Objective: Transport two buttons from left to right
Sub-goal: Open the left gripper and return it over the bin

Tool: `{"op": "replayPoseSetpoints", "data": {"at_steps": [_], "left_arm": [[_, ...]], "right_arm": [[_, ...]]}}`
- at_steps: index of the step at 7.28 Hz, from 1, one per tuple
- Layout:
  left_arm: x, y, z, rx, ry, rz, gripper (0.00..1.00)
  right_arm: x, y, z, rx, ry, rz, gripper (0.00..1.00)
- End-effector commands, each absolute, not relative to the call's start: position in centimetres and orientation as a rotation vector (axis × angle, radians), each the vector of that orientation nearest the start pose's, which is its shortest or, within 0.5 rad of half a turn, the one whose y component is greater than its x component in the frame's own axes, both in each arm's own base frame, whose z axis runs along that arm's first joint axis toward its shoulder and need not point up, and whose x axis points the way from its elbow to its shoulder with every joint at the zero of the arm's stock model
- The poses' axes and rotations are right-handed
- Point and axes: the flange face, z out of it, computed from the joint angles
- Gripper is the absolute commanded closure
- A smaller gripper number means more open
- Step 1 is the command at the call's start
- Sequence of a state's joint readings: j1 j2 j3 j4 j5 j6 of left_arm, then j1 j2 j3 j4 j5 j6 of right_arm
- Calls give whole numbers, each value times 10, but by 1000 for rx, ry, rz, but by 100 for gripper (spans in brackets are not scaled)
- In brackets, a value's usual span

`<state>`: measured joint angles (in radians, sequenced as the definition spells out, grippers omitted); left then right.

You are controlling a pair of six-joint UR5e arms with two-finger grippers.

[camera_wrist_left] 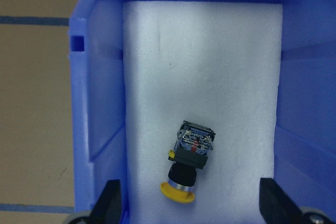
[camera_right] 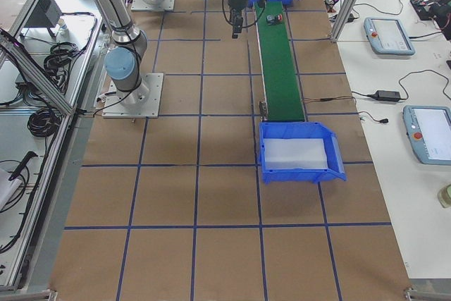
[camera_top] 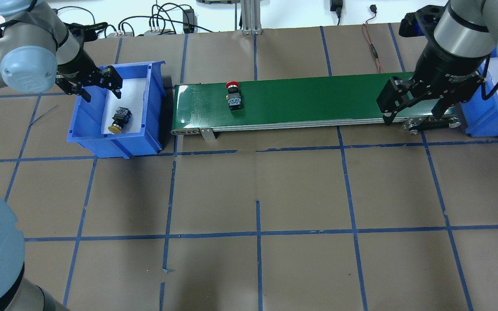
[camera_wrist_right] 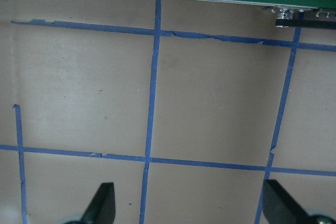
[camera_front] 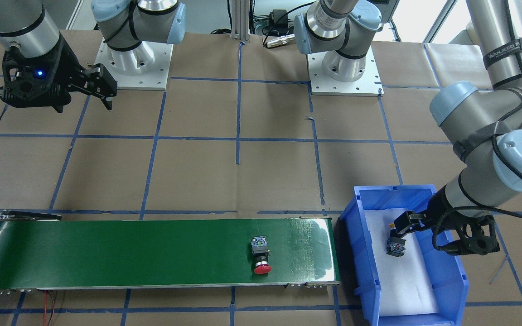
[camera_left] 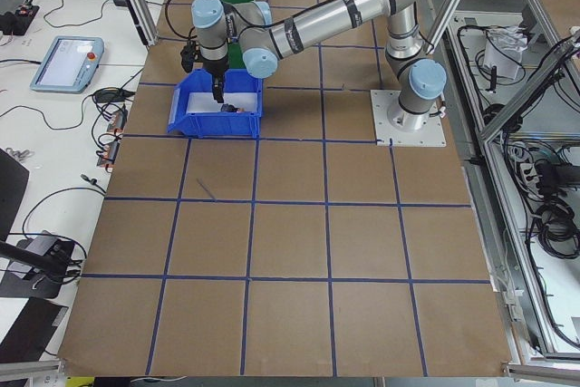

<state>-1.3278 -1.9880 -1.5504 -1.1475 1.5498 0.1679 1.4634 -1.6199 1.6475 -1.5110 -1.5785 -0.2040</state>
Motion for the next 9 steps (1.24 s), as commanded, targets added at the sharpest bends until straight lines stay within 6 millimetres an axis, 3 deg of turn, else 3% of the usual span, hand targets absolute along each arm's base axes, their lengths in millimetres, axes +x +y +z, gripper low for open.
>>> {"op": "replayPoseSetpoints", "data": {"at_steps": [1, 4, 9], "left_arm": [[16, -644, 289, -116, 3158, -26, 13], [14, -652, 264, -22, 3160, -26, 15], [18, -662, 239, 44, 3161, -35, 18]], "right_arm": [[82, -473, 468, -154, 3129, 137, 0], [82, -473, 468, -152, 3129, 137, 0], [82, -473, 468, -152, 3127, 137, 0]]}}
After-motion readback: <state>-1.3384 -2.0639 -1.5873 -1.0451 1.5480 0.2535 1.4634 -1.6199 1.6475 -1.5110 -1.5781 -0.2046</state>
